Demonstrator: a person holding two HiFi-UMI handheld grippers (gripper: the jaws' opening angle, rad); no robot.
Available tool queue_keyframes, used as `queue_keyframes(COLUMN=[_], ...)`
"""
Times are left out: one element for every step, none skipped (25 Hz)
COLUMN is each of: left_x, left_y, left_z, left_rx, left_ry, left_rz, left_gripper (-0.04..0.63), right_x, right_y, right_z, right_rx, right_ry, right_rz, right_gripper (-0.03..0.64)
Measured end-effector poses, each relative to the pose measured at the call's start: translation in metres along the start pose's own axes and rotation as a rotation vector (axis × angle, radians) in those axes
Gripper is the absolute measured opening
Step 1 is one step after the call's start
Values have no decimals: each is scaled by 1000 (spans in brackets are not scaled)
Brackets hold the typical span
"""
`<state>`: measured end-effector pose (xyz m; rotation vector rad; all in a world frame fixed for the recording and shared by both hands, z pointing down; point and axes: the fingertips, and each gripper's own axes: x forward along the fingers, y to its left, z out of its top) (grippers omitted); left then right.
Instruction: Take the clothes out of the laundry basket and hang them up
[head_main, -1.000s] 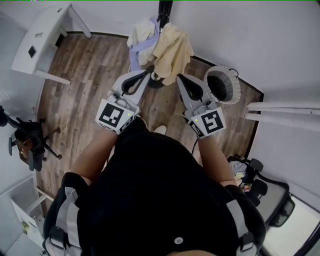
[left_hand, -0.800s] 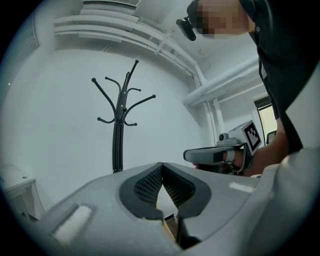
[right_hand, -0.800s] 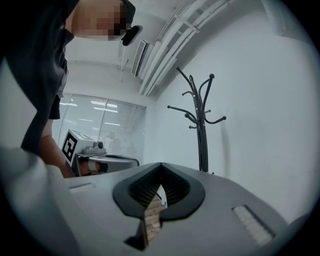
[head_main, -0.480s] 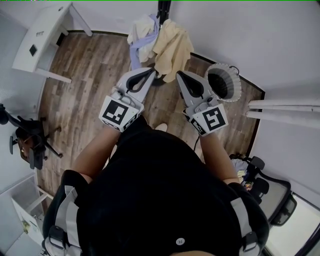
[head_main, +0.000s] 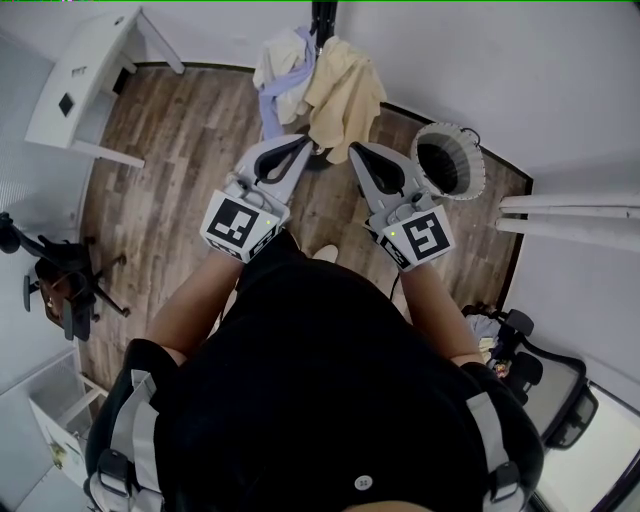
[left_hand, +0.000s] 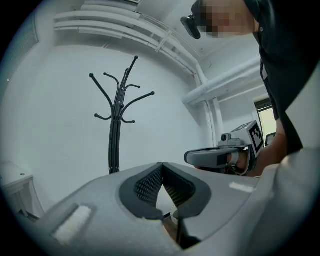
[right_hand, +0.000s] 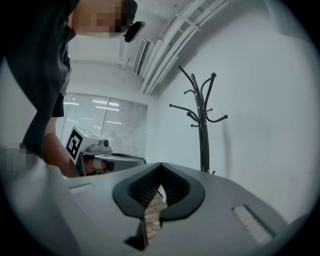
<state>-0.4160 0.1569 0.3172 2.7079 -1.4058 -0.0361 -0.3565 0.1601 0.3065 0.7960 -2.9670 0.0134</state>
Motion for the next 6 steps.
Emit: queue_keyframes(left_x=[1,1,2,4,5,6], left_y=[0,1,2,3,4,6], left_z=[0,-1,-2,-3,-3,-4], left_rx=[0,1,1,0,-1,-2], left_ry=[-1,-1,-1,0,1,1], left_rz=[0,0,0,0,0,0], left_gripper=[-2,-2,-2,-2,-2,-2], right_x=[0,1,1,2,3,4], right_y=[-1,-2,-3,-4,-6,-8], right_z=[0,-1,-1,-1,-1,-1], right_rx=[1,1,0,0,-1,-1], right_ry=[0,1,1,0,0,-1], right_rz=[-1,-2,-2,-4,-6,-8], right_gripper=[-3,-3,-3,-3,-3,-3])
